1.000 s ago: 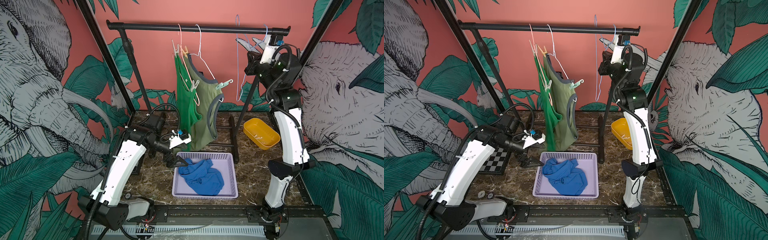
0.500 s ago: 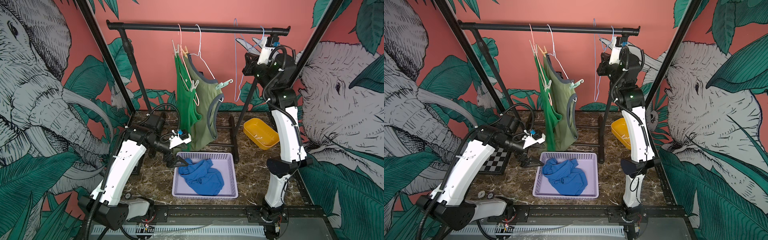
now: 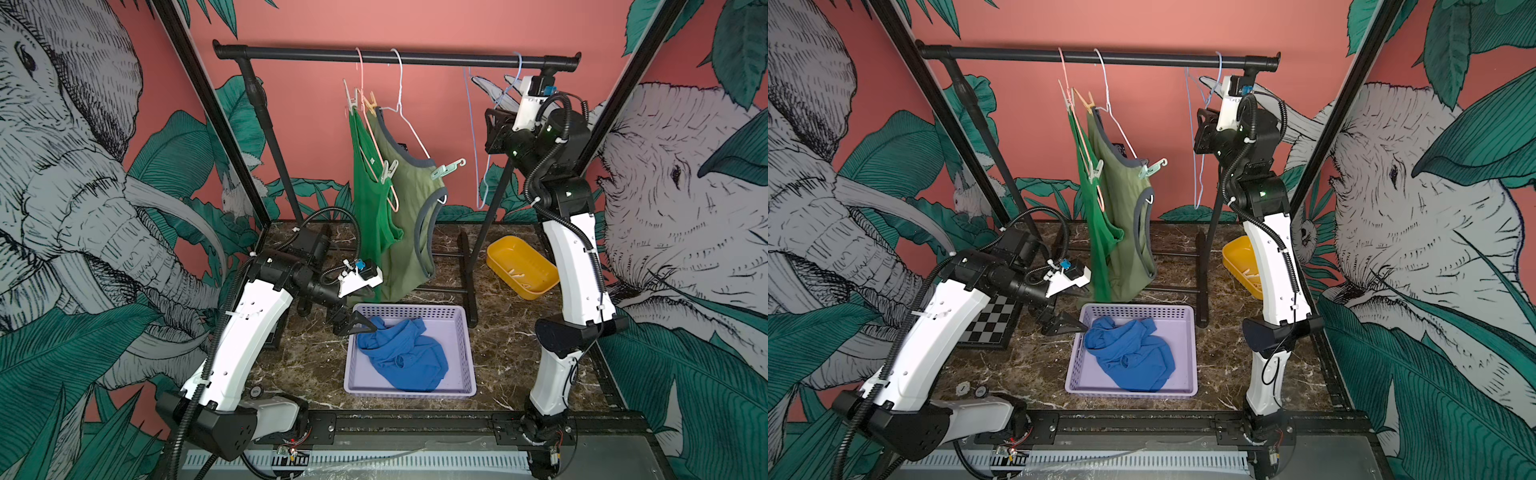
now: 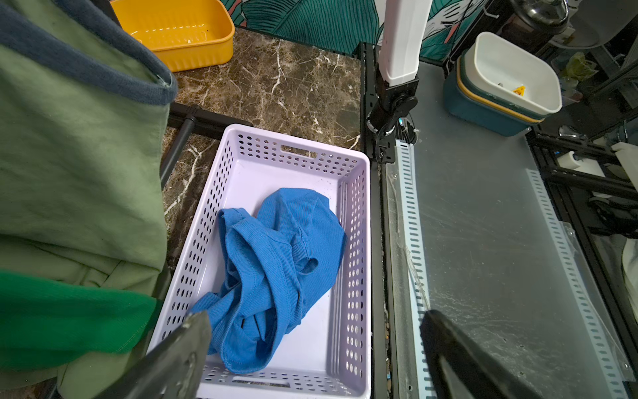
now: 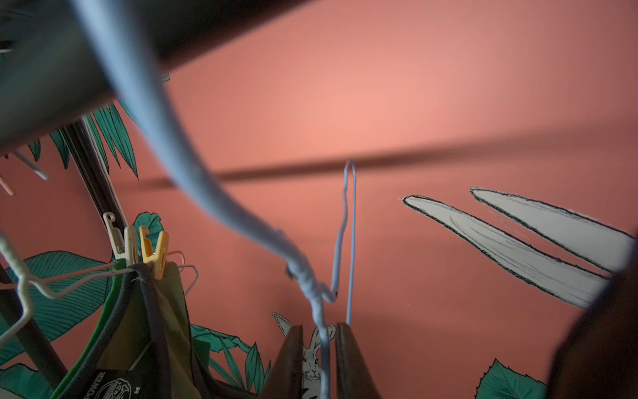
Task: Remove the clothespins securing tank tops to the hanger
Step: Place the hanger on the clothesline.
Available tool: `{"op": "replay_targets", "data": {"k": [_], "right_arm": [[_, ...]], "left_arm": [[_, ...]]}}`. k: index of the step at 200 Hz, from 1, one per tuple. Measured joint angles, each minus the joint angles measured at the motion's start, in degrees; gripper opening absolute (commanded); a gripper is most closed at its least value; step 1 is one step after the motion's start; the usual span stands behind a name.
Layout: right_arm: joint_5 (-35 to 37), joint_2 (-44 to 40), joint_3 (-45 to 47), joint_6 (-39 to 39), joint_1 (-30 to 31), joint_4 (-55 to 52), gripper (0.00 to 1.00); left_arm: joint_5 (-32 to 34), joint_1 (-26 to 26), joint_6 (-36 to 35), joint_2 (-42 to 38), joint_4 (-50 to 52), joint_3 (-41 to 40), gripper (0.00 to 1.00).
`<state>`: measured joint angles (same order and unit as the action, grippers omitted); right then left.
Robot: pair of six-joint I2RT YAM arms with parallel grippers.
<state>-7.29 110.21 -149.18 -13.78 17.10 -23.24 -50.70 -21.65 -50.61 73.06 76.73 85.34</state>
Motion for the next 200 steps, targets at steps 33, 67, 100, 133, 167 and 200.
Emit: {"op": "replay_targets", "data": {"k": [33, 67, 100, 133, 167, 200], "right_arm": [[-0.7, -0.2, 0.7, -0.1, 0.0, -0.2, 0.38], [-1.5, -1.2, 1.2, -0.3, 0.0, -0.1, 0.5], [-2.8, -4.6, 4.5, -0.8, 0.0, 0.9, 0.55], [-4.8, -10.4, 9.6, -1.6, 0.0, 3.1, 0.55], [-6.9, -18.8, 16.6, -2.6, 0.8, 5.9, 0.53], [-10.4, -23.2, 17.1, -3.0, 5.6, 5.9, 0.52]], "left_arm": [[-0.5, 0.0, 0.0, 0.0, -0.1, 0.0, 0.97], [-0.8, 0.0, 0.0, 0.0, -0.2, 0.0, 0.97], [-0.8, 0.0, 0.0, 0.0, -0.3, 0.0, 0.97], [-0.4, 0.0, 0.0, 0.0, -0.4, 0.0, 0.97], [0.5, 0.0, 0.0, -0.1, -0.4, 0.0, 0.98], [1.5, 0.0, 0.0, -1.0, -0.4, 0.0, 0.99]]}}
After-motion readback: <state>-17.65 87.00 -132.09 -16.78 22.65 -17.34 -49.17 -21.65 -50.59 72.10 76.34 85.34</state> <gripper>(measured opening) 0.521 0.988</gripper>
